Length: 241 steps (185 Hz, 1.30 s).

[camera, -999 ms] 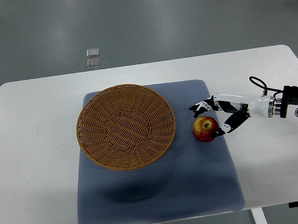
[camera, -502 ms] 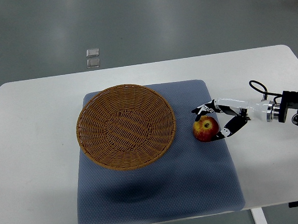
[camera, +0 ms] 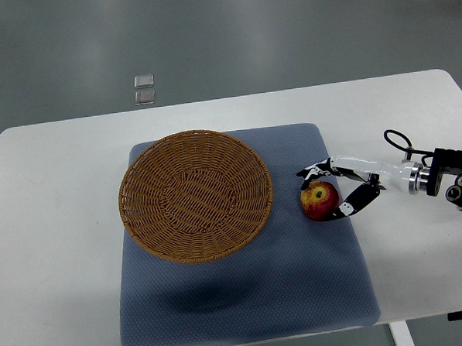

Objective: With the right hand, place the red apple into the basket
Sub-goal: 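Lift the apple with the right hand and carry it over the basket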

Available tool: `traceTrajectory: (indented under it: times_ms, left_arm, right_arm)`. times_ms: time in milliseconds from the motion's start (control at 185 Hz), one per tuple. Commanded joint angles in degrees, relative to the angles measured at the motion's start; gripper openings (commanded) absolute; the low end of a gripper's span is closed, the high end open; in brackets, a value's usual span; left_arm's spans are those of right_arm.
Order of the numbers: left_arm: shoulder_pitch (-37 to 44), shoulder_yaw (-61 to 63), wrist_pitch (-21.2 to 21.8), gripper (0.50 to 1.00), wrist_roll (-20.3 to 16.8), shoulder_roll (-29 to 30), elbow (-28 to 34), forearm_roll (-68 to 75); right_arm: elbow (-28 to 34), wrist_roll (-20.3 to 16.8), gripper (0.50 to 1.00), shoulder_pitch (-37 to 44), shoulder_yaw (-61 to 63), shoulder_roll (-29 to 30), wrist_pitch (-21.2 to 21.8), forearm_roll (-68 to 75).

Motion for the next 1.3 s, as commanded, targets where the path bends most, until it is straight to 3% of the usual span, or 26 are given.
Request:
traceTrajectory:
  times_ms: [0,43,92,97,178,211,243,708,880,1015,1091,1107,1204,1210,1296]
  left_arm:
    - [0.0,-0.01,0.0,1.0,-0.01,0.0,0.0,0.0]
    - [0.0,-0.01,0.0,1.0,-0.02,0.0,0.0,0.0]
    - [0.0,-0.01,0.0,1.0,-0.02,0.0,0.0,0.0]
    - [0.0,-0.01,0.0,1.0,0.07,0.0,0.0,0.0]
    - [0.0,-0.01,0.0,1.0,-0.02,0.0,0.0,0.0]
    - [0.0,0.08,0.0,1.0,0.07,0.0,0.0,0.0]
    - [0.0,0.0,0.0,1.0,-0.02,0.0,0.0,0.0]
    - [0.0,-0.01,0.0,1.0,-0.02,0.0,0.0,0.0]
    - [0.0,-0.01,0.0,1.0,-0.02,0.0,-0.09,0.0]
    - [0.0,-0.01,0.0,1.0,-0.02,0.0,-0.09,0.0]
    - [0.0,-0.01,0.0,1.0,-0.02,0.0,-0.09,0.0]
    - [0.0,-0.01,0.0,1.0,-0.02,0.0,-0.09,0.0]
    - [0.0,-0.01,0.0,1.0,-0.02,0.0,-0.09,0.0]
    - [0.0,-0.01,0.0,1.0,-0.02,0.0,-0.09,0.0]
    - [-0.09,0.08,0.0,1.0,-0.02,0.0,-0.09,0.0]
  right_arm:
    - [-0.09,0.0,0.866,-0.08,0.01,0.02,-0.36,0.02]
    - [-0.18,0.0,0.826,-0.08,0.1,0.02,-0.36,0.02]
    - [-0.18,0.0,0.825,-0.08,0.1,0.02,-0.36,0.02]
    - [-0.18,0.0,0.74,-0.08,0.01,0.02,-0.36,0.02]
    - [-0.18,0.0,0.633,0.01,-0.16,-0.33,-0.27,0.02]
    - [-0.26,0.0,0.544,0.1,-0.51,-0.33,-0.27,0.02]
    - [-0.44,0.0,0.5,0.1,-0.6,-0.33,-0.27,0.02]
    - [-0.97,0.0,0.5,4.41,4.05,0.99,-0.63,2.48]
    - [-1.14,0.0,0.5,9.68,3.97,5.65,-0.8,2.22]
    - [-3.87,0.0,0.5,15.04,2.56,15.13,-0.98,1.25]
    - [-4.4,0.0,0.5,15.48,2.47,16.28,-0.98,1.25]
    - [-5.62,-0.11,0.5,17.06,1.6,19.88,-1.15,0.99]
    - [-6.51,-0.81,0.5,17.85,0.8,22.26,-1.68,0.64]
    - [-7.55,-1.25,0.5,18.81,-0.5,25.13,-2.64,0.46]
    - [-9.4,-1.87,0.5,20.05,-3.41,28.41,-3.7,0.37]
